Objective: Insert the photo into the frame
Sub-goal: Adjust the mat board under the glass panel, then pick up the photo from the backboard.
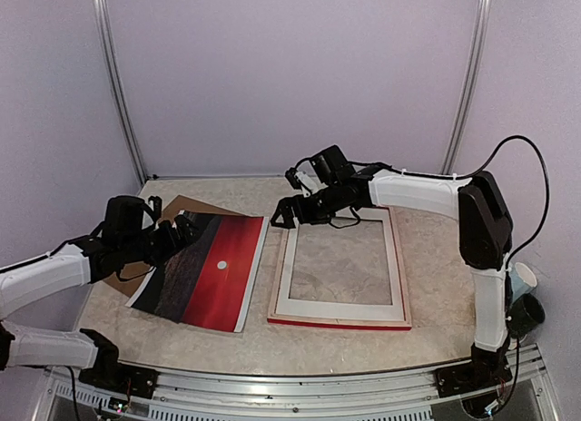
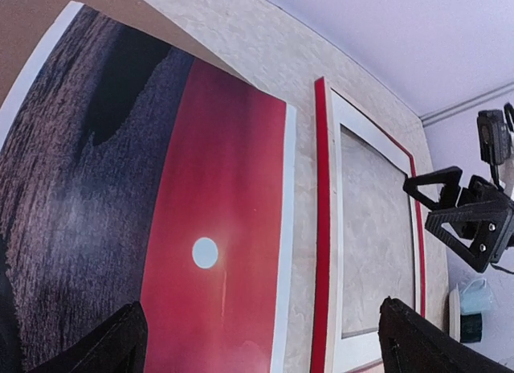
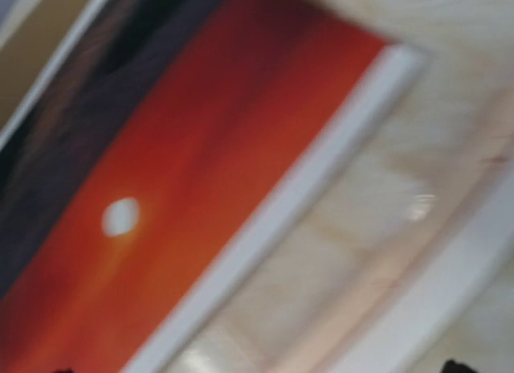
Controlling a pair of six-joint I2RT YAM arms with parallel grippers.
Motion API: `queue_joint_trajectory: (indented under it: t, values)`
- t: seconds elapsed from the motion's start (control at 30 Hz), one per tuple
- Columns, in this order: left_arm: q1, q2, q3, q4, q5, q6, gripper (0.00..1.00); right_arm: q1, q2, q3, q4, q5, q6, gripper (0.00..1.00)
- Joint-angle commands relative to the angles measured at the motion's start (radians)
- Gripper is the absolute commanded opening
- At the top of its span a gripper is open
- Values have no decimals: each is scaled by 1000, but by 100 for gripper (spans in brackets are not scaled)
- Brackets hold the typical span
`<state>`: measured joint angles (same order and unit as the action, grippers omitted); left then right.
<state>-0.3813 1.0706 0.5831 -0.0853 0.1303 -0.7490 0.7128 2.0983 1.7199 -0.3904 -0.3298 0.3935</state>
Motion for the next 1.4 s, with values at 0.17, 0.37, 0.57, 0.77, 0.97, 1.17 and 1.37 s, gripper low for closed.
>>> queue_joint_trajectory:
  t: [0.17,0.37,0.57,0.77,0.97,1.17,1.37]
  values:
    - [-285,-194,-21,-143,-83,158,99,40,-132,-173,88,-17,-1,99]
    - [-585,-196,-13,-234,-318,135,99,19,-237,-315,145,28,-20,99]
    - [-882,-34,77,-357,-607,84,99,-35,-366,-493,223,-1,12,99]
    - [-1059,257,201,-486,-786,68,96,-75,-442,-578,240,-37,-13,99]
    - [-1118,555,305,-603,-834,74,81,-103,-490,-629,272,-65,-31,99]
    - [-1115,586,303,-618,-844,41,77,-113,-513,-657,284,-90,-45,99]
    - [-1091,589,287,-638,-818,39,72,-121,-526,-657,288,-97,-54,99]
